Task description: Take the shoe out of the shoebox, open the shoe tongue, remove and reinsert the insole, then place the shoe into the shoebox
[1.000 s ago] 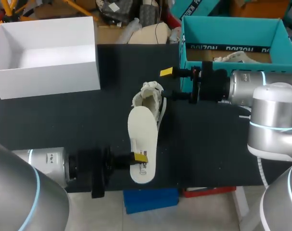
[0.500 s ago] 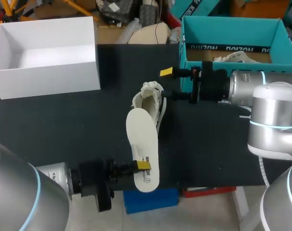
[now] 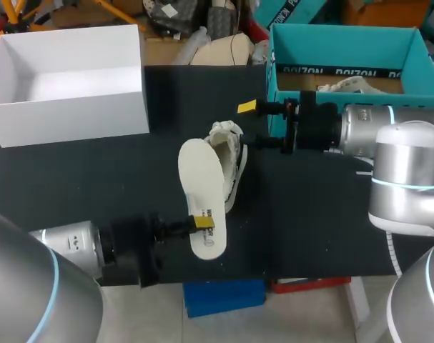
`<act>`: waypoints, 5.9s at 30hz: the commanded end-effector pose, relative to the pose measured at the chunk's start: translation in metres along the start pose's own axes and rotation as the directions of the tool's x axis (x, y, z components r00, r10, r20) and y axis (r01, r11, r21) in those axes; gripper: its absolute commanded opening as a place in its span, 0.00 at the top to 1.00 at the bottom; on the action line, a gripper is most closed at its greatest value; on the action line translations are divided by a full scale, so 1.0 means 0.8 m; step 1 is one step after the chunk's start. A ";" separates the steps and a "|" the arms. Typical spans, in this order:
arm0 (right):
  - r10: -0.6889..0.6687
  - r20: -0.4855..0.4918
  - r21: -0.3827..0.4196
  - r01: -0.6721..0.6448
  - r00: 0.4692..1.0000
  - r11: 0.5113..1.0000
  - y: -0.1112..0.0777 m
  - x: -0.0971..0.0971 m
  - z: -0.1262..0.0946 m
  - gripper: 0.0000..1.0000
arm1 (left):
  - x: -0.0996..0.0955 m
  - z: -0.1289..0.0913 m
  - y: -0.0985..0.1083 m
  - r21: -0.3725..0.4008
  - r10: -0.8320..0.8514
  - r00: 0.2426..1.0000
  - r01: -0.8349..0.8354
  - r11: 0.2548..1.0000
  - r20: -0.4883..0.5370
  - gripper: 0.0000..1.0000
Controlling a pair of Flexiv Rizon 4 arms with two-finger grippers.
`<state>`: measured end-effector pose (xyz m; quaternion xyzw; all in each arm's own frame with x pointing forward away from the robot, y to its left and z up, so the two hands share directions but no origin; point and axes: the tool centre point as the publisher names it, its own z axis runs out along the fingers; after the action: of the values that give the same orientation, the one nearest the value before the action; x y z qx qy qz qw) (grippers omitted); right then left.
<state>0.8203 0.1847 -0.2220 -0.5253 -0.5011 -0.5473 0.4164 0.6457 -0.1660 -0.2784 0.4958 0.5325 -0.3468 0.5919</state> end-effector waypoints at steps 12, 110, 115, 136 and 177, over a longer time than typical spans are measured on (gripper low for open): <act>0.001 0.002 -0.004 -0.001 1.000 1.000 -0.001 0.000 0.002 0.00 | 0.014 0.014 0.104 0.019 0.001 1.000 -0.002 1.000 0.018 1.00; -0.149 -0.026 0.328 0.149 0.988 0.933 -0.015 -0.044 0.102 1.00 | 0.014 0.037 0.146 0.054 0.020 0.996 -0.024 0.998 0.087 1.00; -0.150 -0.026 0.329 0.150 0.988 0.932 -0.015 -0.044 0.102 1.00 | 0.014 0.037 0.146 0.054 0.020 0.996 -0.024 0.998 0.087 1.00; -0.150 -0.026 0.329 0.150 0.988 0.932 -0.015 -0.044 0.102 1.00 | -0.011 -0.024 0.161 -0.035 0.169 0.968 -0.178 0.983 -0.185 0.00; -0.150 -0.026 0.329 0.150 0.988 0.932 -0.015 -0.044 0.102 1.00 | -0.100 -0.019 0.152 0.117 0.317 0.830 -0.297 0.948 -0.460 0.00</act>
<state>0.8239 0.2630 -0.2612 -0.4086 -0.6244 -0.4863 0.4546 0.7335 -0.1265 -0.1904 0.6314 0.5363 -0.1394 0.5425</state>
